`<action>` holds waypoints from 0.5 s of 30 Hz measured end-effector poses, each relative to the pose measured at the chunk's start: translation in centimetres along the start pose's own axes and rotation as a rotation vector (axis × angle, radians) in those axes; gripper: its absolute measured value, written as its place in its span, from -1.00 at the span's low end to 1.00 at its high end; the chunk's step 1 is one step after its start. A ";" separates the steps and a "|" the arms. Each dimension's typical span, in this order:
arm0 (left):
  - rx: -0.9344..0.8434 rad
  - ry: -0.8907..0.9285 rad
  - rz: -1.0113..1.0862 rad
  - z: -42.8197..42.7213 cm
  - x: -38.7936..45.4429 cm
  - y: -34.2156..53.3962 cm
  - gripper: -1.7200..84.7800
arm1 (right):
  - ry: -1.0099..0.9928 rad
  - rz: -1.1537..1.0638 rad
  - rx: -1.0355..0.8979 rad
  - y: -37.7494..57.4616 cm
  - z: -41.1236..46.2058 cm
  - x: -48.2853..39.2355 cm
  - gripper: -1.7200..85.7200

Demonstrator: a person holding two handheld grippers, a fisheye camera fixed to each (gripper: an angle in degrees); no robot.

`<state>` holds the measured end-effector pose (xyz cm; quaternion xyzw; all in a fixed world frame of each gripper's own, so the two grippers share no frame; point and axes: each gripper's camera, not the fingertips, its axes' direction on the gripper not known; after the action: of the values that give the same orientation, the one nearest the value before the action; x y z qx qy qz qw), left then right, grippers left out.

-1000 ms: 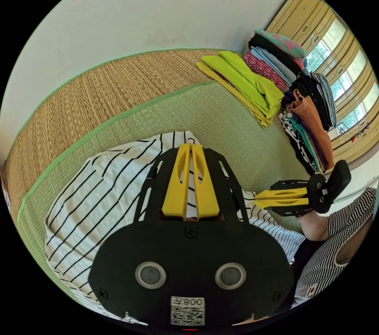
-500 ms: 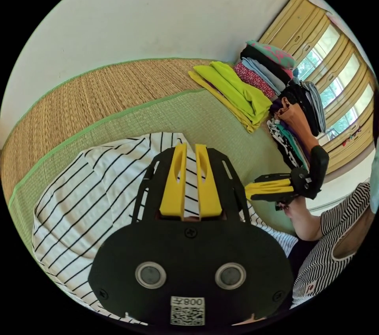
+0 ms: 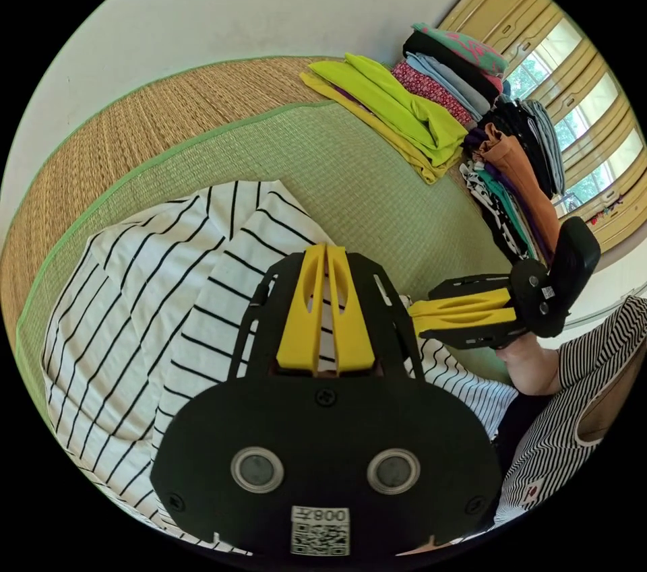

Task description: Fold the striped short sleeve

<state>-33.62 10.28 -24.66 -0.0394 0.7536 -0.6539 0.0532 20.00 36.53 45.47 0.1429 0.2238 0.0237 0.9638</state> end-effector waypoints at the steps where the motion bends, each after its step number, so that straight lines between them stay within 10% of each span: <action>1: 0.017 -0.007 -0.008 -0.3 0.0 0.3 -0.96 | -0.006 0.006 0.005 0.1 0.0 0.2 -0.96; 15: -0.015 -0.067 0.023 -1.9 1.0 4.5 -0.96 | -0.021 0.011 -0.007 0.7 3.0 1.5 -0.96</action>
<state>-34.84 12.60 -28.88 -0.0531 0.7567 -0.6460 0.0859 22.68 36.61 47.64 0.1409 0.2131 0.0282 0.9664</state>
